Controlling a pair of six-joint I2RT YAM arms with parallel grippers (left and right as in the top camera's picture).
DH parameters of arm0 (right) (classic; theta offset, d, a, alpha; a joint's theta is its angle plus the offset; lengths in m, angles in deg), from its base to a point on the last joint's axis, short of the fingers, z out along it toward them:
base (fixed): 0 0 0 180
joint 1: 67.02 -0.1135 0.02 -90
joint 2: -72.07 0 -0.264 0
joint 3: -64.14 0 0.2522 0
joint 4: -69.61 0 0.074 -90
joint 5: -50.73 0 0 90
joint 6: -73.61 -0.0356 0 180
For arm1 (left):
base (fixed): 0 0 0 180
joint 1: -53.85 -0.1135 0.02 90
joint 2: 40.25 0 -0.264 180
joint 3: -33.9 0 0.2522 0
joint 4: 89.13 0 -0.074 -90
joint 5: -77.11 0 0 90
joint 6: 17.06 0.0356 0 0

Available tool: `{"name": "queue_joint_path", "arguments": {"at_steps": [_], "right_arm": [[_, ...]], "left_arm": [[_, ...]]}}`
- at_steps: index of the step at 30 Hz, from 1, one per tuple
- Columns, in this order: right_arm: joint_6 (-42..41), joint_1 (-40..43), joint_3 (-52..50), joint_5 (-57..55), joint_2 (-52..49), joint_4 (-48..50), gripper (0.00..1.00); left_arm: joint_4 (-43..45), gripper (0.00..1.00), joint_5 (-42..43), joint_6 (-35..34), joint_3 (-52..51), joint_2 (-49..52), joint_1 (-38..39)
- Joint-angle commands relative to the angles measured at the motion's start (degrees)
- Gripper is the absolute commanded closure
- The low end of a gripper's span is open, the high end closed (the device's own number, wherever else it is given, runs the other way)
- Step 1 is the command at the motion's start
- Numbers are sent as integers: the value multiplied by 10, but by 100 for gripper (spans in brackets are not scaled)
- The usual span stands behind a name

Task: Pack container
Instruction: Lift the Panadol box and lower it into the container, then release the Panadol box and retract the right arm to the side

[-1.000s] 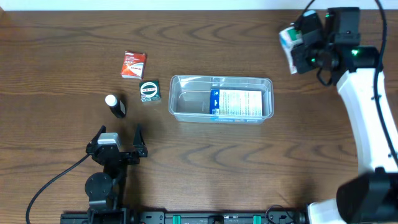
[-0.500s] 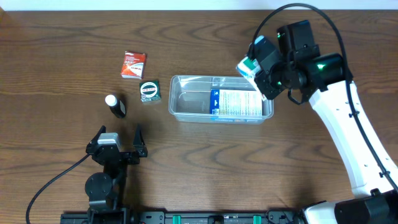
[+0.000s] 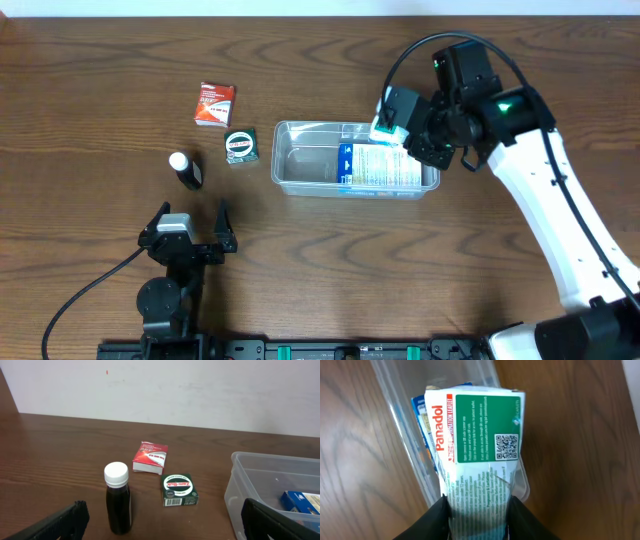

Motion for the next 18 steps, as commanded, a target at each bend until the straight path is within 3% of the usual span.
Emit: {"name": "queue_joint_path", "arguments": {"at_steps": [1, 4, 10, 18], "right_arm": [[106, -4, -8, 10, -36, 2, 64], [147, -4, -8, 17, -69, 12, 67], [153, -4, -8, 46, -130, 25, 70], [167, -4, -8, 82, -178, -17, 66]], "left_arm": [[-19, 2, 6, 2, -10, 0, -3], [-19, 2, 6, 2, -10, 0, -3], [-19, 2, 6, 2, -10, 0, -3], [-19, 2, 6, 2, -10, 0, -3]]}}
